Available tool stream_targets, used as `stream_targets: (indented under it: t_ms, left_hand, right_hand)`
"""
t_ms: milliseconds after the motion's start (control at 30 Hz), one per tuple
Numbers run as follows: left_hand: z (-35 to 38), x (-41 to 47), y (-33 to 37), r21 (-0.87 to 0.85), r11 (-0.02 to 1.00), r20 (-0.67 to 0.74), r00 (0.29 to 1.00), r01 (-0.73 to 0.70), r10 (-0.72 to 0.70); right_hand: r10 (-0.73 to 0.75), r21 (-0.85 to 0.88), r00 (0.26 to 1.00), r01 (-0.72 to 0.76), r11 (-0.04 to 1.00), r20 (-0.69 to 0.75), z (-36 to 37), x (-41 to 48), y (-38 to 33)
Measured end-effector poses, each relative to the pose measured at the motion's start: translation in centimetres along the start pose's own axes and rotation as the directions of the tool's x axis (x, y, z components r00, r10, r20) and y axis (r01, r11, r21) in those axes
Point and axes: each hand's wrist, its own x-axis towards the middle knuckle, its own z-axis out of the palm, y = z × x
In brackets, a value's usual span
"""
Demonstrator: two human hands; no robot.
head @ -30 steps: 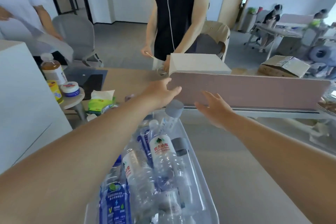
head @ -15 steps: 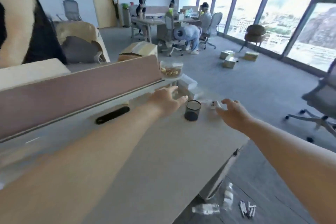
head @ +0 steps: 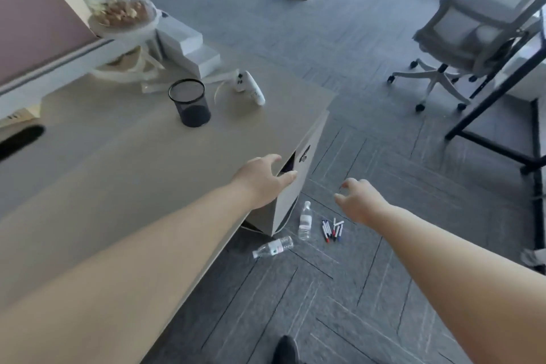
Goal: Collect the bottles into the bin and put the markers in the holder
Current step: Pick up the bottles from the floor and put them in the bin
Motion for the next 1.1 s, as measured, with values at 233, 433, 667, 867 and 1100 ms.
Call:
stream_targets:
  t_ms: [233, 433, 667, 867, 1100]
  left_hand:
    - [8.4, 7.3, -1.4, -0.043, 0.998, 0.166, 0.986, 0.041, -0.033]
    - [23.1, 16.1, -7.9, 0.030, 0.975, 0.283, 0.934, 0.218, -0.217]
    - [42.7, 30.4, -19.3, 0.151, 0.895, 0.287, 0.847, 0.421, -0.447]
    - [52.8, 38.8, -26.8, 0.278, 0.857, 0.178, 0.854, 0.434, -0.490]
    - [58.6, 43.3, -33.7, 0.518, 0.787, 0.214, 0.840, 0.335, -0.499]
  right_hand:
    - [0.111, 0.071, 0.990, -0.117, 0.991, 0.085, 7.8, 5.7, 6.9]
    - [0.205, 0.127, 0.934, -0.250, 0.960, 0.293, 18.1, 17.9, 13.9]
    - [0.228, 0.060, 0.866, -0.283, 0.957, 0.445, 33.3, 36.3, 24.8]
    - [0.145, -0.032, 0.897, -0.145, 0.989, 0.417, 40.0, 44.9, 31.4]
    - [0.015, 0.060, 0.949, -0.036, 0.998, 0.316, 44.8, 50.1, 32.7]
